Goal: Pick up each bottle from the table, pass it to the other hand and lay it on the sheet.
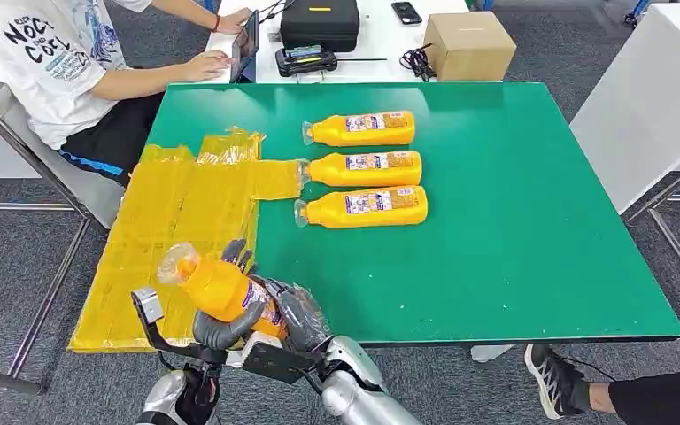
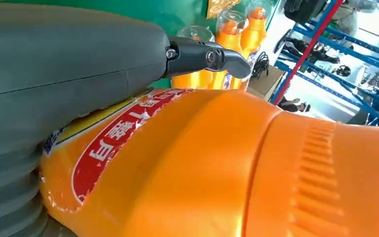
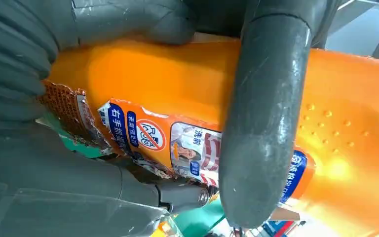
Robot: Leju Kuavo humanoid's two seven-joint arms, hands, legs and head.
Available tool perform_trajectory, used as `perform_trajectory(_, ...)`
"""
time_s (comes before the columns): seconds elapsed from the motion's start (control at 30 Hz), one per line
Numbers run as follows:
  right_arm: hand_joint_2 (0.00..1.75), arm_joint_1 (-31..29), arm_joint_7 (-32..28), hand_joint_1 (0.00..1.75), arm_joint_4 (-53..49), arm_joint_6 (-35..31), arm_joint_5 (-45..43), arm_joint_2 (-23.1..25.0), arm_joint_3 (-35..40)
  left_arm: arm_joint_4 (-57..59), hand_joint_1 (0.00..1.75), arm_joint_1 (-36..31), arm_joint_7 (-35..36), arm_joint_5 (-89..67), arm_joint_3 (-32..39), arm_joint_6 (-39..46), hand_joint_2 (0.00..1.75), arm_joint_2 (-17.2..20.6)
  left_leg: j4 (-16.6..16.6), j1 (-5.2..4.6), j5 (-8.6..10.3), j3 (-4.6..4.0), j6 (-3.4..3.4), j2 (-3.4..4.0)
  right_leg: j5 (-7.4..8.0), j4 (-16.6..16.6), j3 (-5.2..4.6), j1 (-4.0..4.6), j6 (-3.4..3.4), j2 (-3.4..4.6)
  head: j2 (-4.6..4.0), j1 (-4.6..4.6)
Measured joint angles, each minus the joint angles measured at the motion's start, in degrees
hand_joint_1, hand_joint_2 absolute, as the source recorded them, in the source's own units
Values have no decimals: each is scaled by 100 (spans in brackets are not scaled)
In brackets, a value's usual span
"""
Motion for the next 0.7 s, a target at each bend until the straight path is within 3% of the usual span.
perform_trajectory(0.7, 175, -35, 4, 175, 107, 7, 2, 13, 0, -33, 0, -8, -7, -52, 7, 17, 175, 17, 0, 0, 0, 0, 0, 2, 0, 0, 0, 0, 0, 1, 0, 0)
